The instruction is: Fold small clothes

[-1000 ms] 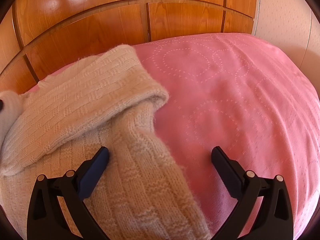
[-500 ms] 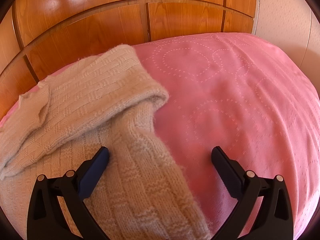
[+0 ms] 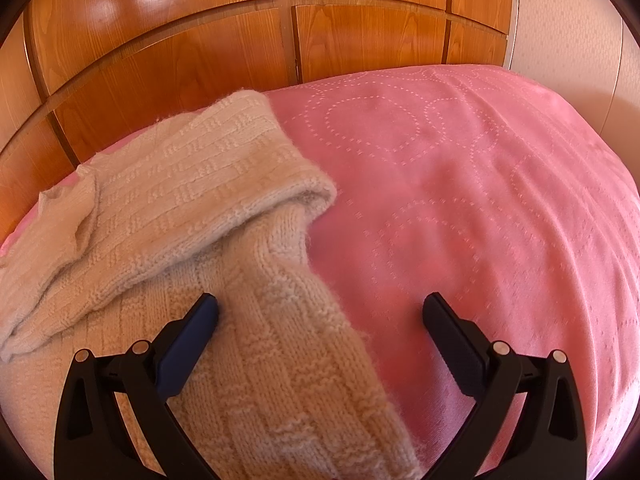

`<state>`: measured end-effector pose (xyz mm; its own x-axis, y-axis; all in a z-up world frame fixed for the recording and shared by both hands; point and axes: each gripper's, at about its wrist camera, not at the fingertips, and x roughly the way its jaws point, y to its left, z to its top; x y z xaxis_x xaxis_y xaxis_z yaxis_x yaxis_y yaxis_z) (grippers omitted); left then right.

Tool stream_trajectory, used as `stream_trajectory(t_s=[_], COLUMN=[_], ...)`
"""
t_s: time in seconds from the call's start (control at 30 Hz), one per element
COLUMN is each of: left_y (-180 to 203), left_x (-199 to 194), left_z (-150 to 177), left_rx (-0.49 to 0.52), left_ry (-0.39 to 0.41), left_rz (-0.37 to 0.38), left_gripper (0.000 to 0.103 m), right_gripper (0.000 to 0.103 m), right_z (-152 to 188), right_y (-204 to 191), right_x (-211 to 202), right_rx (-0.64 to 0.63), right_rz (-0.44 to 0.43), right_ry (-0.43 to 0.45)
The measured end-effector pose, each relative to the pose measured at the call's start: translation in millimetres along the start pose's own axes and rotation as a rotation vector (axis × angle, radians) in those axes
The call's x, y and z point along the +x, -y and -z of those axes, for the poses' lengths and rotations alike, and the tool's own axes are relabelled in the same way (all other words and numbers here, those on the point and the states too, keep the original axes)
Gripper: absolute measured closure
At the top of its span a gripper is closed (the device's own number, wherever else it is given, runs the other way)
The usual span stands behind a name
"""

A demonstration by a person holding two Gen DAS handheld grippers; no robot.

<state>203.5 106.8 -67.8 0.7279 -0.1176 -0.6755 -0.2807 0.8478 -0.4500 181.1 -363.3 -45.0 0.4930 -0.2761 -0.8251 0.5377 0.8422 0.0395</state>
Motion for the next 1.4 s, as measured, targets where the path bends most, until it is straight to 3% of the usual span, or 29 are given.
stream_trajectory(t_s=[0.27,0.5,0.87,1.0,1.13,1.4], left_y=[-1,-12,-12,-14,-14,-24], left_x=[-51,-80,-102,-106,-108,-120], left_z=[49,71,98,102,104,107], left_rx=[0.096,0.162,0.359,0.381,0.405,0.417], left_ry=[-0.038,-0.047,-0.047,-0.043,-0.044,-0.055], left_rz=[0.039,0.035,-0.008,-0.009,-0.016,0.048], left_gripper=[0.021,0.02,0.009,0.004,0.004,0.004], right_gripper=[0.002,0.002,0.002,0.002,0.002,0.002], right_z=[-1,0,1,2,4,15], right_y=[0,1,16,27,53,83], right_x=[-1,-3,-9,-12,-15,-35], right_rx=[-0.007,0.005,0.064,0.081,0.188,0.133], right_rz=[0.008,-0.009,-0.14,-0.241,-0.418,-0.622], right_ry=[0.003,0.003,-0.022,-0.024,-0.019,-0.096])
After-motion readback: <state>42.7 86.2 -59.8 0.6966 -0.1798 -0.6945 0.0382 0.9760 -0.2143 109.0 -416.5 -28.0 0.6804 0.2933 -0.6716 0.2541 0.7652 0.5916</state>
